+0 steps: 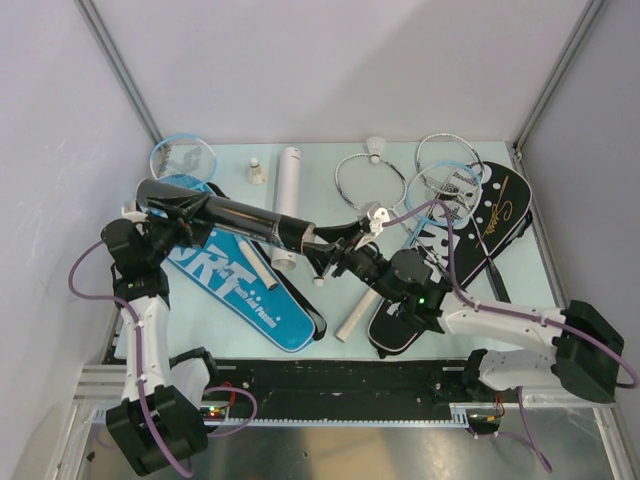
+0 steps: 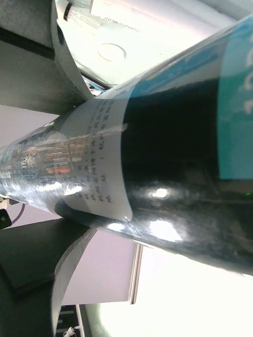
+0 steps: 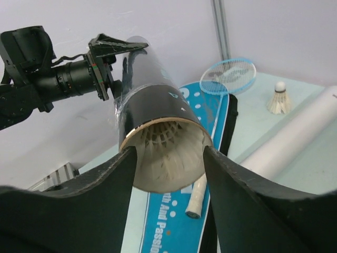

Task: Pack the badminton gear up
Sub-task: Place the shuttlecock at the shuttle tube, then adjust the shuttle tube.

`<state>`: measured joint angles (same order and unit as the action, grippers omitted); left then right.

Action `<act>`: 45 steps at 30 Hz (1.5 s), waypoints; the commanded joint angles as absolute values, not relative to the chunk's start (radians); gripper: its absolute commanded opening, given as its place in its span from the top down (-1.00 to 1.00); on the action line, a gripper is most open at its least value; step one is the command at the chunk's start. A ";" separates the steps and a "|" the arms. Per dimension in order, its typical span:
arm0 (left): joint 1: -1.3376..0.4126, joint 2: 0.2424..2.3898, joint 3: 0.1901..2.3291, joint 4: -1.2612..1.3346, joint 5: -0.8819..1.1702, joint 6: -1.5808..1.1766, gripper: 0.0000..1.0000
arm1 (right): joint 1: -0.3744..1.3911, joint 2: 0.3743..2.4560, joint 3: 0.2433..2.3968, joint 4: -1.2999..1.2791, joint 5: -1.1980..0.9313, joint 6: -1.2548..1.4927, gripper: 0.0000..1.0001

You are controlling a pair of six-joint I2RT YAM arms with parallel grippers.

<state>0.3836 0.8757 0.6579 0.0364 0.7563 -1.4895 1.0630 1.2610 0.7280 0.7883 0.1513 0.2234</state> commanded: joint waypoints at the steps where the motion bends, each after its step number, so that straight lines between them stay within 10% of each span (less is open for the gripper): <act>1: 0.368 0.838 0.668 0.081 0.809 -1.502 0.23 | 1.061 1.157 0.770 0.548 0.219 0.282 -0.31; 27: 0.367 0.826 0.668 0.081 0.768 -1.493 0.24 | 0.917 1.256 0.839 0.603 -0.046 0.413 -0.15; 45: 0.334 0.989 0.813 0.077 0.933 -1.426 0.25 | 0.691 0.775 0.669 0.411 -0.466 -0.253 -0.78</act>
<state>0.3653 0.9493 0.7307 0.0357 0.7998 -1.4731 0.7586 0.8856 0.7120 0.4454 -0.3096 0.0154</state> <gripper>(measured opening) 0.721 0.876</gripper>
